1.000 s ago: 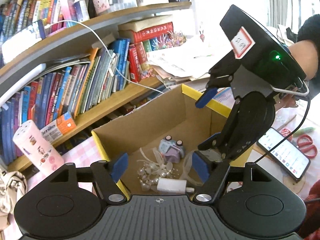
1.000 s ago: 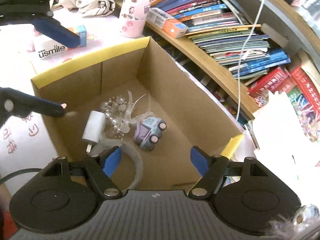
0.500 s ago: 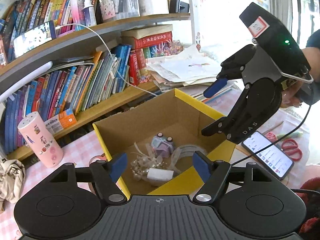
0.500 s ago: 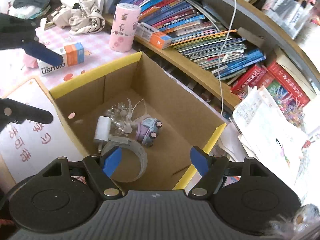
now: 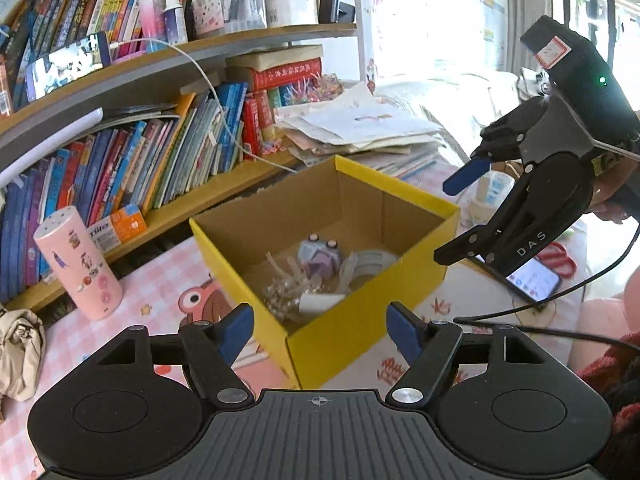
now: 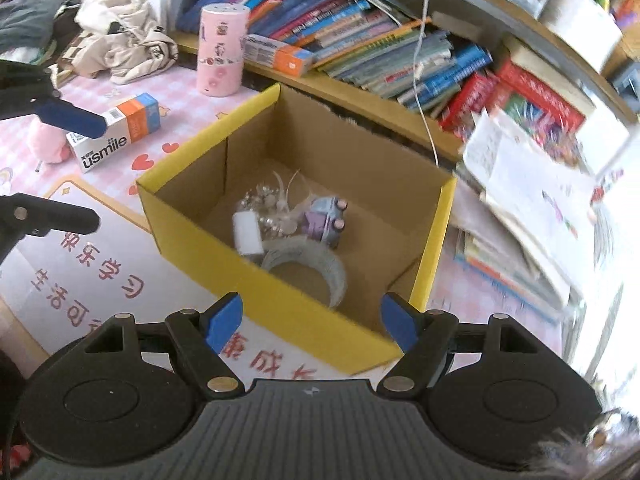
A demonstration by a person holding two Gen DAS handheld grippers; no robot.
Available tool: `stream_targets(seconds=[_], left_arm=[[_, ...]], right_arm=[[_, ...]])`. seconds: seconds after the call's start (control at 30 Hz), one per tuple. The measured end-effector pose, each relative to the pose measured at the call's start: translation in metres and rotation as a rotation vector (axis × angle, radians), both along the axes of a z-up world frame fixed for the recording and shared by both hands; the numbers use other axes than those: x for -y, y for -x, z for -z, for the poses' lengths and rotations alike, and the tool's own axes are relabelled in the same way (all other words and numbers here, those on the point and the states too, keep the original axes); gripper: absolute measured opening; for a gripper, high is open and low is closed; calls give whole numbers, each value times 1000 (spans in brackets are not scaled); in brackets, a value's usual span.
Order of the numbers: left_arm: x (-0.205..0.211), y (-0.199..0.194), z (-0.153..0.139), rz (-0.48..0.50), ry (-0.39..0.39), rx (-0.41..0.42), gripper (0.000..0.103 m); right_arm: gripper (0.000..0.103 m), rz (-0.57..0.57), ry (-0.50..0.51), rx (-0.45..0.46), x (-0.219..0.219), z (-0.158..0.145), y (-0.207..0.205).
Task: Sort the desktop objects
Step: 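Withdraw both open tools from the box and move back over the desk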
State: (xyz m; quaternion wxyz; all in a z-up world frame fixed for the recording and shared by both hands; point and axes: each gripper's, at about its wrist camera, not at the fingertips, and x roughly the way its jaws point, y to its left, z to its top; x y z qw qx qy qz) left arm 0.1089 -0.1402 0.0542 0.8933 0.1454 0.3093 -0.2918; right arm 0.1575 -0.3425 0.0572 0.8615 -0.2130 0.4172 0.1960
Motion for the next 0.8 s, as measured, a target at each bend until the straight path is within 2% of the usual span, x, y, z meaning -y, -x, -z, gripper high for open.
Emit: stream_targets(seconds=[0.23, 0.5, 0.8], left_arm=[[-26, 12, 7, 13, -3, -23, 76], [-53, 22, 22, -15, -1, -83, 76], [-80, 32, 42, -59, -27, -123, 76]], right_arm=[[75, 106, -22, -55, -7, 22, 20], [75, 198, -62, -99, -23, 44, 35], [75, 231, -84, -155, -47, 68, 49]])
